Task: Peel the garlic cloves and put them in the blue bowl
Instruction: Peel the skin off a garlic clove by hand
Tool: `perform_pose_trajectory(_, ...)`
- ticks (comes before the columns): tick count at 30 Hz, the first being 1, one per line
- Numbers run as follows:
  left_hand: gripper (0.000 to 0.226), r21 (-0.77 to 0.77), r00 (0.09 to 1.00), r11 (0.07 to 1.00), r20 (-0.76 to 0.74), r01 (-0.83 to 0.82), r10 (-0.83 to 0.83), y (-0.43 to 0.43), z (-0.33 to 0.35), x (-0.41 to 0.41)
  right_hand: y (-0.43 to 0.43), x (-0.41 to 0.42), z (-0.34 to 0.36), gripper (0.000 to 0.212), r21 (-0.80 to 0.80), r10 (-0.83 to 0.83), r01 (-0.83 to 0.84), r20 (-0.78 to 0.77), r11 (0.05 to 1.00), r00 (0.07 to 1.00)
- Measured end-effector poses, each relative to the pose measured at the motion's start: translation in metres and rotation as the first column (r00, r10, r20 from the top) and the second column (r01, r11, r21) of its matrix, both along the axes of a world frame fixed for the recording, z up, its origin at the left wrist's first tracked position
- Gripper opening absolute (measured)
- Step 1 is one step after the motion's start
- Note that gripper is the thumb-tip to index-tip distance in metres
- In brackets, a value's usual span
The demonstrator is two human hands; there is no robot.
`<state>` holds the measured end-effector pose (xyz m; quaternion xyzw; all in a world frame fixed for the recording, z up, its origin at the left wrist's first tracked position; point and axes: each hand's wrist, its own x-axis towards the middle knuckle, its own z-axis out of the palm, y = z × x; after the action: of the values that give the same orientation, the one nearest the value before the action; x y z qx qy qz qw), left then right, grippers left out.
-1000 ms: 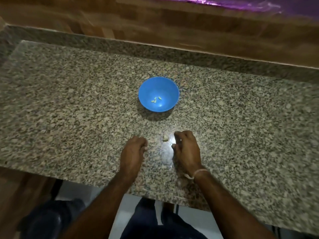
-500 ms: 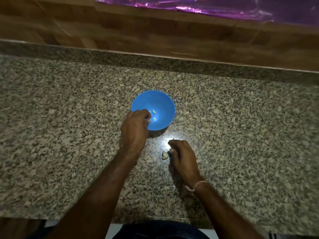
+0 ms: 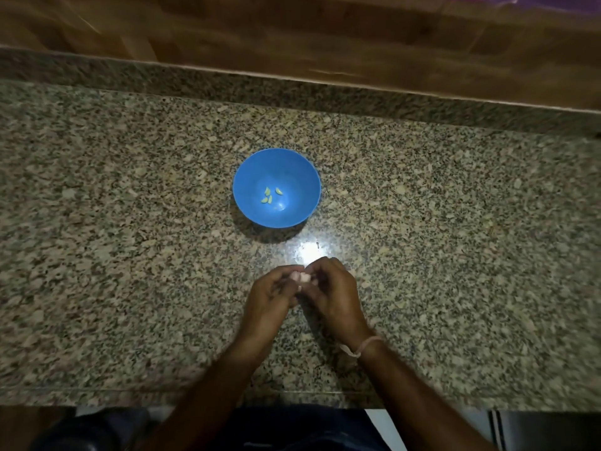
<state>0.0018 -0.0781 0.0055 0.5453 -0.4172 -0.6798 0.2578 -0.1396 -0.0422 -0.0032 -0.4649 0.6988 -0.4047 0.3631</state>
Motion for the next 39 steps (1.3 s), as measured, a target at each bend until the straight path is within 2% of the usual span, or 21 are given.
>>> perform_pose_trajectory(3, 0.024, 0.146, 0.983, 0.986, -0.158, -0.075, 0.098, 0.008, 0.018, -0.008, 0.009, 0.0, 0.009, 0.014, -0.018, -0.049, 0.052, 0.162, 0.998, 0.986)
perform_pose_trajectory(6, 0.03, 0.261, 0.943, 0.951, -0.238, -0.168, 0.232, 0.012, 0.026, -0.01, 0.016, -0.008, 0.021, 0.02, -0.005, 0.006, -0.004, 0.346, 1.0, 0.938)
perform_pose_trajectory(9, 0.039, 0.307, 0.912, 0.93, -0.285, -0.203, 0.293, 0.021, 0.03, -0.013, 0.024, -0.021, 0.028, 0.021, -0.029, 0.032, -0.023, 0.362, 0.999, 0.932)
perform_pose_trajectory(12, 0.033, 0.287, 0.906, 0.94, -0.322, -0.185, 0.277, 0.034, 0.038, -0.022, 0.034, -0.029, 0.034, 0.017, -0.048, 0.02, -0.002, 0.378, 0.999, 0.925)
perform_pose_trajectory(17, 0.04, 0.195, 0.897, 0.96, -0.357, -0.201, 0.26, 0.049, 0.047, -0.029, 0.052, -0.034, 0.044, 0.018, -0.158, 0.044, 0.009, 0.33, 0.987, 0.943)
perform_pose_trajectory(23, 0.034, 0.12, 0.904, 0.967, -0.345, -0.224, 0.252, 0.059, 0.053, -0.036, 0.062, -0.04, 0.051, 0.013, -0.216, 0.054, -0.003, 0.227, 0.976, 0.972)
perform_pose_trajectory(27, 0.028, -0.001, 0.944, 0.971, -0.237, -0.237, 0.23, 0.062, 0.054, -0.036, 0.065, -0.044, 0.048, 0.015, -0.221, 0.082, -0.061, 0.084, 0.973, 0.993)
perform_pose_trajectory(31, 0.027, -0.141, 0.971, 0.965, -0.125, -0.222, 0.205, 0.064, 0.057, -0.039, 0.064, -0.046, 0.047, 0.018, -0.261, 0.133, -0.164, -0.131, 0.951, 0.982)
perform_pose_trajectory(39, 0.019, -0.26, 0.983, 0.95, 0.02, -0.171, 0.183, 0.063, 0.053, -0.04, 0.063, -0.043, 0.037, 0.015, -0.214, 0.161, -0.222, -0.269, 0.951, 0.95)
